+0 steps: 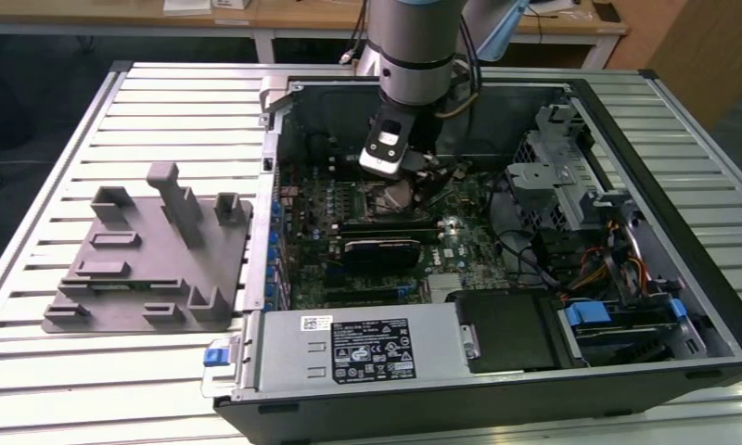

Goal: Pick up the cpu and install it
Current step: 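Place the cpu into insertion slot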

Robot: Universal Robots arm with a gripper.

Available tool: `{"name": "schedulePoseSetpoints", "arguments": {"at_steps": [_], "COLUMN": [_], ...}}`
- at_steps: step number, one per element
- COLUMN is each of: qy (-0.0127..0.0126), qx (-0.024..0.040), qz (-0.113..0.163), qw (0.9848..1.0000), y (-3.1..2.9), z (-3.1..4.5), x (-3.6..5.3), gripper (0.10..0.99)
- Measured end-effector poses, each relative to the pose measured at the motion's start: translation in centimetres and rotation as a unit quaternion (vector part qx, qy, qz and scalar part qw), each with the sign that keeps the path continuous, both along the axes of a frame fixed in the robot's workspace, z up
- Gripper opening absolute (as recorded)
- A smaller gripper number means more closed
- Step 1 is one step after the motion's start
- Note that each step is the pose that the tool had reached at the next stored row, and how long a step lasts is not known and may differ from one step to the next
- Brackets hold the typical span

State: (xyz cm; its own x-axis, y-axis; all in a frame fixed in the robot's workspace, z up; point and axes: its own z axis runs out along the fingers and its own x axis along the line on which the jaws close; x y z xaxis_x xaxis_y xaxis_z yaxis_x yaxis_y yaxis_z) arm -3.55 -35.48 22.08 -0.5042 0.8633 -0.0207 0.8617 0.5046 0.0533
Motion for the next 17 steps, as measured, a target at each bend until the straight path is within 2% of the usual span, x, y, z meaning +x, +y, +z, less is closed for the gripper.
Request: {"name": "schedulePoseSetpoints", "arguments": {"at_steps": [5,9,13,17], "qy": [0.0000,0.0000,0.0000,0.0000], "qx": [0.0001,0.0001,0.0001,0.0000], "qz": [-0.029,-0.052,-0.079,-0.110], "qw": [0.9996,0.9987,0.9969,0.9940], "y": [0.00,0.00,0.00,0.00], "z": [-0.02,-0.04,-0.07,-0.12], "x": [0.00,0.00,0.00,0.00], "gripper": [0.541,0.541,0.541,0.541]}}
